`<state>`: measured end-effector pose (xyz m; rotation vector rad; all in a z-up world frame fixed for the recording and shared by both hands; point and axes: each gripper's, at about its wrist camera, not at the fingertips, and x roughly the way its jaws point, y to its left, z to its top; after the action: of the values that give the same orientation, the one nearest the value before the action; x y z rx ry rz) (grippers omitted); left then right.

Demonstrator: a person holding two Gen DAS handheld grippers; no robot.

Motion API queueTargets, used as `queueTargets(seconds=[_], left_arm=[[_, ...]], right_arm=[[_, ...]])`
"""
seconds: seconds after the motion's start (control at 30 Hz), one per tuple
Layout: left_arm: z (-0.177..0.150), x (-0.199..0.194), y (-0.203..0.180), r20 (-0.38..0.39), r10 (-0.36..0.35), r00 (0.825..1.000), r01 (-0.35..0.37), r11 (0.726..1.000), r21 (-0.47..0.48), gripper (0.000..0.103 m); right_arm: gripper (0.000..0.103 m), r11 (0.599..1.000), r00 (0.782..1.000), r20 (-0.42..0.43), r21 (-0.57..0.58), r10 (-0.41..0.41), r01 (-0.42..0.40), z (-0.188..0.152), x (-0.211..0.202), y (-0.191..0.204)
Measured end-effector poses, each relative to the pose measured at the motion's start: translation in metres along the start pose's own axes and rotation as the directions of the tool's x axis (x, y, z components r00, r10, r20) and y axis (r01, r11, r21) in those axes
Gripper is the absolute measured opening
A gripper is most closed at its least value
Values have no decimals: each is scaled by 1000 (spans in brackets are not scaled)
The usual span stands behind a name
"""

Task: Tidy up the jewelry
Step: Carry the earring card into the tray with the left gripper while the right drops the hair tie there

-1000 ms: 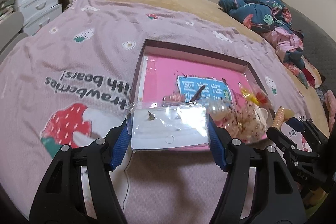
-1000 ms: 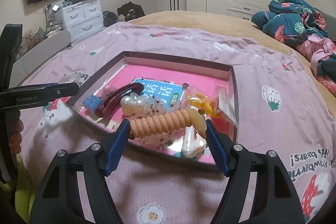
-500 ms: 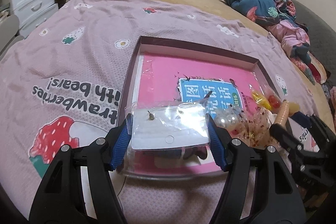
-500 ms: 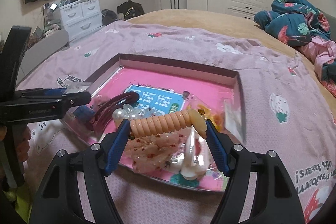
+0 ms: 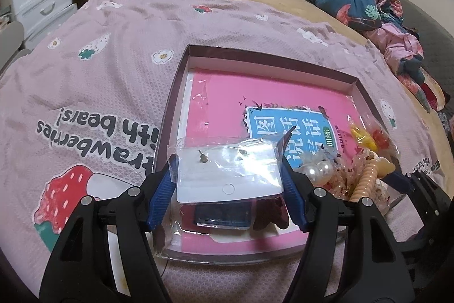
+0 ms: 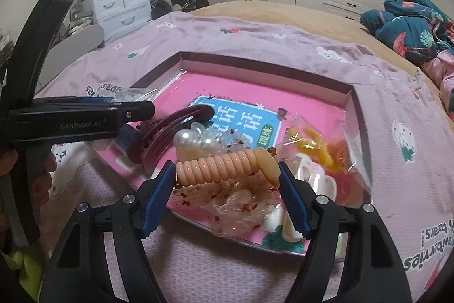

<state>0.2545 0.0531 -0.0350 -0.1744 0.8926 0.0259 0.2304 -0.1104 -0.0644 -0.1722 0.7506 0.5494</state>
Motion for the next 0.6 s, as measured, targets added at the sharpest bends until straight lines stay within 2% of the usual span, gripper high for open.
queueTargets(seconds=[0.1, 0.2, 0.27, 0.6], left_arm=[[-1, 2, 0, -6, -2, 1000, 2, 1000, -1, 60], [-3, 3, 0, -11, -4, 1000, 4, 1000, -3, 61], [-3, 3, 0, -11, -6, 1000, 5, 1000, -3, 61], [-8, -12, -1, 8, -19, 1000, 19, 1000, -8, 80]], right_arm=[[73, 1000, 1000, -11, 1, 2, -2, -2, 3, 2], [84, 1000, 1000, -7, 13, -1, 1, -4, 0, 0], [85, 1000, 1000, 6, 26, -6, 6, -5, -4, -1], [89, 996, 999, 33, 90, -25, 22, -19, -36, -16]])
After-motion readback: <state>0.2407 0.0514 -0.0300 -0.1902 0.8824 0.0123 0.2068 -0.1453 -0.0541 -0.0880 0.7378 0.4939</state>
